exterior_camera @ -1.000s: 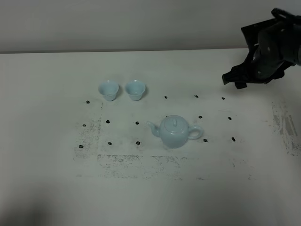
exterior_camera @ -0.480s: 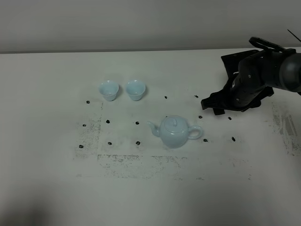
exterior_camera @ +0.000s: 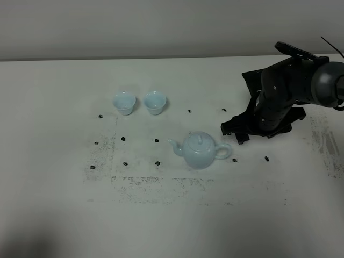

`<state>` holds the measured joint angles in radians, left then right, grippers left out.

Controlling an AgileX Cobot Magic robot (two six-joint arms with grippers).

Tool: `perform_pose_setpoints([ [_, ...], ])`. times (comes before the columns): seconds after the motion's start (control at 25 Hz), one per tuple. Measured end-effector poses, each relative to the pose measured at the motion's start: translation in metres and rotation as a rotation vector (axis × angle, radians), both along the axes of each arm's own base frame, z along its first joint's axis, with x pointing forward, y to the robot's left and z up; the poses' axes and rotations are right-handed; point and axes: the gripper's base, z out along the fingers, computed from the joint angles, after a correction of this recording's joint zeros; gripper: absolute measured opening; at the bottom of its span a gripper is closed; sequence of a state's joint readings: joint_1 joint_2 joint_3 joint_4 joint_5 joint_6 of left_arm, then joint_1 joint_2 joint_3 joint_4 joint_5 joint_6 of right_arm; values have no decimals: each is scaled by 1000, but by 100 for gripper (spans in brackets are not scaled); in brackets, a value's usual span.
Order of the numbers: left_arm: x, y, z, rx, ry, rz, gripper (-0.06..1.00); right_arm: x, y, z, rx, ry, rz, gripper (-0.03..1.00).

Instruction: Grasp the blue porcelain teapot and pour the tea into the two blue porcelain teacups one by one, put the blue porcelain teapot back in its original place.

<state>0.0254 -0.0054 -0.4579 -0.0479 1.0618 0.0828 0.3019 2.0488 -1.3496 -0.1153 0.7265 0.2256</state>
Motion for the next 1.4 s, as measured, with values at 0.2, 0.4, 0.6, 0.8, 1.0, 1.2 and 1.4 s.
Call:
perform_pose_setpoints([
  [0.2, 0, 0, 0, 0, 0, 0, 61, -5, 0, -1, -20, 53, -1, 59],
  [0.4, 0, 0, 0, 0, 0, 0, 61, -8, 5, 2, -20, 54, 12, 59],
  [0.6, 0, 0, 0, 0, 0, 0, 61, -4, 2, 6, -55, 8, 24, 59],
  [0.8, 0, 0, 0, -1, 0, 1, 61, 0, 3, 7, -37, -41, 18, 59],
  [1.0, 0, 0, 0, -1, 0, 1, 61, -5, 15, 7, -40, -31, 44, 59],
  [1.2, 0, 0, 0, -1, 0, 1, 61, -9, 21, 6, -35, -8, 45, 59],
  [1.4, 0, 0, 0, -1, 0, 1, 61, -14, 24, 5, -49, 28, 50, 59],
])
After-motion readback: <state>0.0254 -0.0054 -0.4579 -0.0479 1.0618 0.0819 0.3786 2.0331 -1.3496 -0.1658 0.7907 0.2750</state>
